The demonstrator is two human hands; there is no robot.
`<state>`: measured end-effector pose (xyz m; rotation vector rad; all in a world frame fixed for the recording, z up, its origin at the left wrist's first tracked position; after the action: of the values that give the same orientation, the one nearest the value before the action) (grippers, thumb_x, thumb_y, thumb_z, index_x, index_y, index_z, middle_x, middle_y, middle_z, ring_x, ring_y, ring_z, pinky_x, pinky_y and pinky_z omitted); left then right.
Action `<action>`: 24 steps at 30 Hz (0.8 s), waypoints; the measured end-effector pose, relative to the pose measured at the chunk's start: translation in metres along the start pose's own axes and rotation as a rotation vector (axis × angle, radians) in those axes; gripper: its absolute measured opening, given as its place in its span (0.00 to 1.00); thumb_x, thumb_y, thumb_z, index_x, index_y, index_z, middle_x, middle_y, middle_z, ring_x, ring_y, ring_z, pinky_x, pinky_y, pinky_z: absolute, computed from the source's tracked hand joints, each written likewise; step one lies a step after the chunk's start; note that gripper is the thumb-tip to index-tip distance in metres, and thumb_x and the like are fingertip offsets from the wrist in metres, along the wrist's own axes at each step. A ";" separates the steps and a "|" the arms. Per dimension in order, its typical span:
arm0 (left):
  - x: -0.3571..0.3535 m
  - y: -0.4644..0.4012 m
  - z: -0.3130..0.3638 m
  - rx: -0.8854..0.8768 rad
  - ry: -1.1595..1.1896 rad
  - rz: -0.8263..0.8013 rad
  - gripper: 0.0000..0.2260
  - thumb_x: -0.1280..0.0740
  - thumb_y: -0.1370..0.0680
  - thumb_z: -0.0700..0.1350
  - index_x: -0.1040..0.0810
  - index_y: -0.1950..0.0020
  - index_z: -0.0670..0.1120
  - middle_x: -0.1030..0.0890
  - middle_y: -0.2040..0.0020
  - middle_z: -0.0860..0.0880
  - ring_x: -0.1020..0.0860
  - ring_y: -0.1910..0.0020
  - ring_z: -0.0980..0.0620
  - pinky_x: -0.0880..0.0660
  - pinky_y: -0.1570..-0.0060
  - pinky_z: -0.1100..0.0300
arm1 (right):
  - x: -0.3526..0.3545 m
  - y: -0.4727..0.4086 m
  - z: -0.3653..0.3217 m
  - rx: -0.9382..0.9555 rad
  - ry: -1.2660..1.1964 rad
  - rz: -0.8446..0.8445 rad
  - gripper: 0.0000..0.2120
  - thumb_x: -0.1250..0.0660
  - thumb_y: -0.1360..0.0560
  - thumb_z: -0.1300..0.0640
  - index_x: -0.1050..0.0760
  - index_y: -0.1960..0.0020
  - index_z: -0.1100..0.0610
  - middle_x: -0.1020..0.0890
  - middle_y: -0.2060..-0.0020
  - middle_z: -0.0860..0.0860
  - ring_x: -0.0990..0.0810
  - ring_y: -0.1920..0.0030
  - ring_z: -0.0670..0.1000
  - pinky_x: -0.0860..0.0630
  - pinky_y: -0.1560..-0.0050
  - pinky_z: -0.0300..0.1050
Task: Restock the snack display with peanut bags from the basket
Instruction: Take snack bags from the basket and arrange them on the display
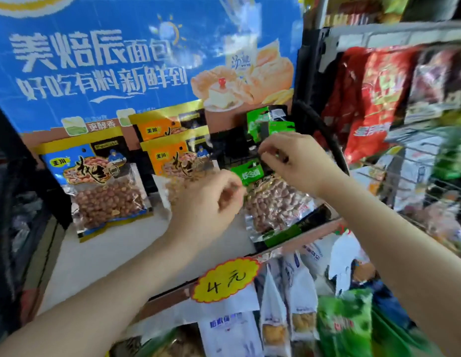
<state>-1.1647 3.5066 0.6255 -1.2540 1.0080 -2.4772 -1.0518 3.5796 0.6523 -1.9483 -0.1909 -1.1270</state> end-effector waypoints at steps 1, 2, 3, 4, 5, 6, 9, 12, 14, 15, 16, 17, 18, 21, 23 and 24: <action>-0.013 0.004 0.026 -0.118 -0.036 -0.041 0.09 0.38 0.25 0.49 0.22 0.55 0.46 0.21 0.68 0.53 0.24 0.71 0.60 0.29 0.72 0.66 | 0.010 0.021 0.011 -0.032 -0.009 -0.007 0.09 0.38 0.27 0.58 0.22 0.52 0.61 0.19 0.60 0.56 0.23 0.60 0.54 0.29 0.56 0.46; -0.029 0.008 0.049 -0.224 -0.076 -0.082 0.11 0.40 0.25 0.50 0.22 0.57 0.46 0.20 0.69 0.52 0.23 0.72 0.57 0.28 0.75 0.61 | 0.018 0.045 0.024 -0.071 -0.002 -0.015 0.09 0.38 0.27 0.59 0.22 0.52 0.61 0.19 0.61 0.55 0.24 0.61 0.53 0.29 0.57 0.45; -0.048 0.014 0.069 -0.311 -0.103 -0.137 0.11 0.40 0.25 0.50 0.22 0.59 0.46 0.20 0.70 0.51 0.23 0.73 0.54 0.30 0.78 0.61 | 0.024 0.070 0.039 -0.137 0.008 -0.032 0.09 0.38 0.26 0.59 0.22 0.52 0.61 0.19 0.62 0.54 0.24 0.62 0.53 0.28 0.58 0.47; -0.071 0.021 0.085 -0.372 -0.121 -0.206 0.11 0.41 0.25 0.49 0.22 0.59 0.46 0.20 0.69 0.51 0.24 0.74 0.52 0.31 0.80 0.61 | 0.026 0.098 0.056 -0.211 0.010 -0.051 0.08 0.38 0.25 0.59 0.22 0.52 0.61 0.19 0.62 0.55 0.23 0.62 0.55 0.27 0.59 0.48; -0.099 0.029 0.099 -0.413 -0.142 -0.290 0.11 0.42 0.25 0.49 0.22 0.58 0.47 0.20 0.69 0.51 0.24 0.76 0.51 0.33 0.82 0.63 | 0.026 0.127 0.074 -0.288 0.002 -0.072 0.08 0.38 0.24 0.59 0.22 0.52 0.61 0.18 0.61 0.56 0.22 0.62 0.56 0.26 0.59 0.49; -0.128 0.036 0.111 -0.439 -0.176 -0.362 0.11 0.42 0.25 0.49 0.22 0.56 0.47 0.19 0.67 0.51 0.24 0.77 0.51 0.35 0.83 0.64 | 0.025 0.159 0.092 -0.356 -0.007 -0.095 0.08 0.38 0.24 0.58 0.23 0.52 0.61 0.18 0.61 0.56 0.22 0.61 0.58 0.26 0.60 0.49; -0.229 0.075 0.151 -0.467 -0.274 -0.580 0.16 0.45 0.25 0.52 0.22 0.49 0.46 0.17 0.58 0.48 0.20 0.69 0.47 0.31 0.77 0.62 | 0.015 0.263 0.145 -0.574 0.014 -0.208 0.11 0.41 0.26 0.51 0.24 0.52 0.56 0.17 0.57 0.56 0.20 0.54 0.59 0.24 0.57 0.53; -0.343 0.136 0.185 -0.393 -0.301 -0.886 0.16 0.44 0.21 0.49 0.31 0.36 0.44 0.25 0.40 0.44 0.23 0.46 0.40 0.26 0.55 0.50 | 0.003 0.395 0.202 -0.878 -0.047 -0.400 0.09 0.39 0.25 0.52 0.23 0.51 0.54 0.18 0.51 0.58 0.21 0.49 0.60 0.24 0.52 0.51; -0.404 0.174 0.211 -0.337 -0.293 -1.012 0.14 0.45 0.20 0.47 0.31 0.37 0.44 0.28 0.39 0.44 0.25 0.44 0.41 0.27 0.52 0.51 | -0.002 0.493 0.230 -1.126 -0.257 -0.491 0.07 0.38 0.27 0.51 0.21 0.56 0.48 0.18 0.49 0.61 0.21 0.47 0.61 0.24 0.44 0.52; -0.436 0.194 0.223 -0.305 -0.278 -1.054 0.14 0.46 0.20 0.47 0.31 0.38 0.45 0.28 0.39 0.45 0.25 0.44 0.42 0.27 0.53 0.52 | 0.001 0.540 0.242 -1.221 -0.326 -0.500 0.06 0.38 0.29 0.51 0.22 0.59 0.46 0.17 0.50 0.59 0.21 0.47 0.61 0.25 0.41 0.53; -0.466 0.216 0.235 -0.296 -0.265 -1.102 0.14 0.46 0.20 0.47 0.31 0.38 0.45 0.28 0.39 0.45 0.25 0.44 0.42 0.27 0.55 0.52 | 0.007 0.584 0.253 -1.289 -0.357 -0.496 0.04 0.37 0.30 0.53 0.24 0.61 0.49 0.16 0.54 0.55 0.21 0.51 0.59 0.25 0.40 0.52; -0.496 0.240 0.245 -0.289 -0.256 -1.176 0.14 0.46 0.20 0.48 0.32 0.37 0.45 0.29 0.39 0.45 0.25 0.44 0.41 0.28 0.56 0.52 | 0.013 0.625 0.264 -1.367 -0.383 -0.492 0.05 0.36 0.30 0.56 0.23 0.60 0.56 0.16 0.60 0.50 0.22 0.57 0.56 0.24 0.44 0.47; -0.523 0.266 0.252 -0.267 -0.246 -1.257 0.14 0.46 0.20 0.49 0.32 0.37 0.46 0.29 0.39 0.46 0.25 0.43 0.42 0.28 0.55 0.51 | 0.019 0.664 0.273 -1.447 -0.388 -0.496 0.07 0.36 0.29 0.58 0.23 0.57 0.62 0.17 0.62 0.51 0.24 0.60 0.53 0.25 0.51 0.43; -0.588 0.338 0.263 -0.155 -0.197 -1.463 0.13 0.44 0.21 0.49 0.31 0.40 0.45 0.28 0.42 0.45 0.25 0.44 0.42 0.26 0.49 0.48 | 0.026 0.764 0.298 -1.626 -0.319 -0.510 0.10 0.40 0.26 0.60 0.22 0.54 0.65 0.16 0.56 0.60 0.21 0.59 0.56 0.26 0.58 0.45; -0.628 0.379 0.258 -0.069 -0.164 -1.530 0.10 0.44 0.21 0.49 0.29 0.44 0.46 0.26 0.43 0.45 0.25 0.45 0.42 0.25 0.49 0.48 | 0.010 0.824 0.311 -1.707 -0.309 -0.536 0.09 0.40 0.26 0.59 0.22 0.55 0.61 0.16 0.53 0.59 0.19 0.53 0.57 0.29 0.59 0.42; -0.648 0.399 0.252 -0.016 -0.158 -1.547 0.10 0.44 0.21 0.48 0.28 0.45 0.47 0.25 0.43 0.45 0.25 0.45 0.43 0.25 0.50 0.50 | -0.004 0.852 0.316 -1.734 -0.309 -0.556 0.08 0.40 0.26 0.59 0.22 0.56 0.57 0.16 0.52 0.58 0.19 0.51 0.56 0.31 0.59 0.41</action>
<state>-0.6181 3.3713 0.0557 -2.8768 -0.2569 -3.0176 -0.4225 3.2817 0.0688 -3.7764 0.2158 -1.4866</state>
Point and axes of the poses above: each hand's wrist, its own y-axis away from the middle knuckle, its own x-axis out of the back of the hand, z = x × y, the point moved 10 cm from there along -y, towards the middle knuckle
